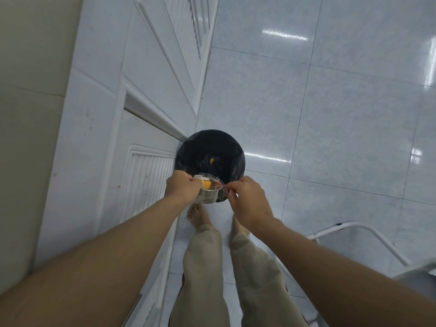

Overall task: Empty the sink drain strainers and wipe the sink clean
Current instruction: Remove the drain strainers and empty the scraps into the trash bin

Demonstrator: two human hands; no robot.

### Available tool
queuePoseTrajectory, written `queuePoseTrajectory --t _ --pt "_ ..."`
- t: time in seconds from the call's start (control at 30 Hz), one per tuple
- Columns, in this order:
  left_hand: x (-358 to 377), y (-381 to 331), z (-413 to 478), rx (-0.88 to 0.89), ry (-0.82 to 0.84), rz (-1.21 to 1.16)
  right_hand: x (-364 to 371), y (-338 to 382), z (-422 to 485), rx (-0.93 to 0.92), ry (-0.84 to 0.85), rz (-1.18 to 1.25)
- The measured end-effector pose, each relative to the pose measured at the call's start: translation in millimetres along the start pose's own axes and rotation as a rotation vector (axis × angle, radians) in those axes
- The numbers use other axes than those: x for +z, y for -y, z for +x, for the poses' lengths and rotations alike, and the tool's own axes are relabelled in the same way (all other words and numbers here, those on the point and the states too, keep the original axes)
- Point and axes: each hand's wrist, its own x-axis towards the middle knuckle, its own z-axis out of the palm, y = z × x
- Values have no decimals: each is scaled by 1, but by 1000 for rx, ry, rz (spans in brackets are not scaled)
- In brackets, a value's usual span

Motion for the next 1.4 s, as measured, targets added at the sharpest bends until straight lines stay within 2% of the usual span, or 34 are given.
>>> queuePoseTrajectory --t 0.23,0.4,0.5,0.67,0.9,0.97,1.1,1.17,1.4 --pt "0 -1 -1 52 -10 51 -19 11 13 -10 -86 -86" --pt "-1 -4 -2 129 -16 55 -38 25 33 -57 182 -156" --pt "-1 -3 -3 147 -4 47 -38 30 35 -130 252 -265" --pt "-4 -2 -4 131 6 71 -31 25 32 -135 82 -355" --pt "-7 -3 -2 133 -10 92 -38 23 26 -60 -105 -220" --pt "-6 -3 -2 134 -16 91 -39 25 26 -67 -75 -194" --pt "-4 -5 -2 143 2 67 -33 33 28 -68 113 -251" --pt "-3 -5 -2 150 21 61 -28 34 30 -81 151 -250" --pt "-4 2 -1 109 14 95 -24 27 24 -179 37 -258"
